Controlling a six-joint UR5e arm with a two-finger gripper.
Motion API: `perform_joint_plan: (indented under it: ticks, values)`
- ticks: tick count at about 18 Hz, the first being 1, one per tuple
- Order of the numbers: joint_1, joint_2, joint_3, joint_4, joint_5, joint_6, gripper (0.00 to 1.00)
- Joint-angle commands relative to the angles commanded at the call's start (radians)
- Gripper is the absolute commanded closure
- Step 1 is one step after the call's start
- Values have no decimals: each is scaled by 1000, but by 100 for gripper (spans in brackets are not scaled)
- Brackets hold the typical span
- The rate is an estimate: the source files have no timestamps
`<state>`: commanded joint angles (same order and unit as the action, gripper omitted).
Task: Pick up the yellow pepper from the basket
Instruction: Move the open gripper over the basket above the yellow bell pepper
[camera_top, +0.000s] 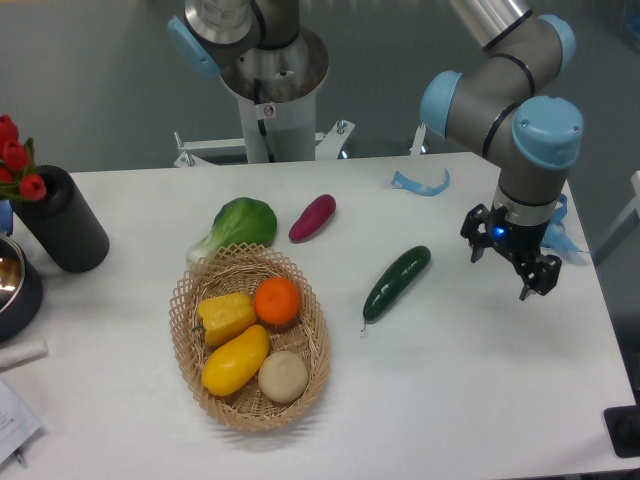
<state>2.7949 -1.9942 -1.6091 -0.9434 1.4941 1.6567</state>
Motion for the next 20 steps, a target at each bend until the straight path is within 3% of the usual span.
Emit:
perform_joint_plan:
  ticks: [6, 8, 11, 14, 18, 20]
  values:
    - [-6, 11, -14, -3, -3, -15, 0]
    - [-11, 37, -89, 9, -3, -26, 0]
    - [-14, 58, -181, 78, -30, -18, 0]
    - [-38, 127, -241, 94, -98, -32, 0]
    - [-156, 170, -245, 83, -91, -64, 0]
    - [-221, 176, -224, 81, -81, -168, 0]
